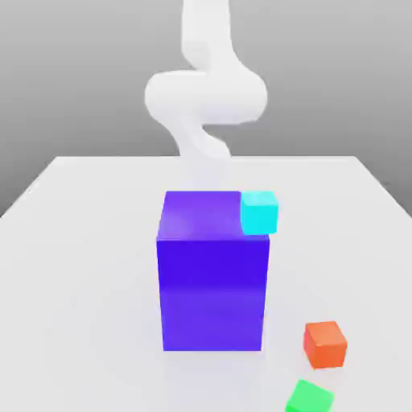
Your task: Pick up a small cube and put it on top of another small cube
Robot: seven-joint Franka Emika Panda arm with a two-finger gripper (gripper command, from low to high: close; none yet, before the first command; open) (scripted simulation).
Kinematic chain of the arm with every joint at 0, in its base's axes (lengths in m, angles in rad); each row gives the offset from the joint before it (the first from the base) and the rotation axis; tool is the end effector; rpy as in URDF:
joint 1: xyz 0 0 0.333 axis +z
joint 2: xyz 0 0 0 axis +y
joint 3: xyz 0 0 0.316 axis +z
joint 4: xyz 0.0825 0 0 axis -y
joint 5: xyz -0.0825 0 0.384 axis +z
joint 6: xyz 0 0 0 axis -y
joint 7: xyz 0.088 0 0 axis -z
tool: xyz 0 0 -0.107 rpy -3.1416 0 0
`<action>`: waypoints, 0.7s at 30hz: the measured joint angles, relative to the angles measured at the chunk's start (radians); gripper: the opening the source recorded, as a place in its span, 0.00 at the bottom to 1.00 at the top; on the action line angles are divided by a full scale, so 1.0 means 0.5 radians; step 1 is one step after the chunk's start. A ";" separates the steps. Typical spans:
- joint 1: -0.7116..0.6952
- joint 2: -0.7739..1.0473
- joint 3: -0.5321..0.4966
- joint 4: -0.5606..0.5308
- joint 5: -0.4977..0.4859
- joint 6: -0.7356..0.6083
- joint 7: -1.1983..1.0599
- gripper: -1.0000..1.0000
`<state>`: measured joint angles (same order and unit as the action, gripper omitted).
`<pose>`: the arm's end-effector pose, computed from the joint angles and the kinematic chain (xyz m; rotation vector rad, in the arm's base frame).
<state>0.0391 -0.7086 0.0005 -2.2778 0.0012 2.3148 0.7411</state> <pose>0.3778 0.0151 0.6908 -2.5281 0.9257 -0.9733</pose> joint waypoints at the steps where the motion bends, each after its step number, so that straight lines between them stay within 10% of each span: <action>1: 0.033 0.079 0.001 0.019 0.002 0.012 -0.052 0.50; 21: 0.518 1.536 0.183 0.375 -0.015 0.244 -0.970 0.50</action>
<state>0.2981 0.0592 0.0919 -2.0903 -0.0063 2.4366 0.2562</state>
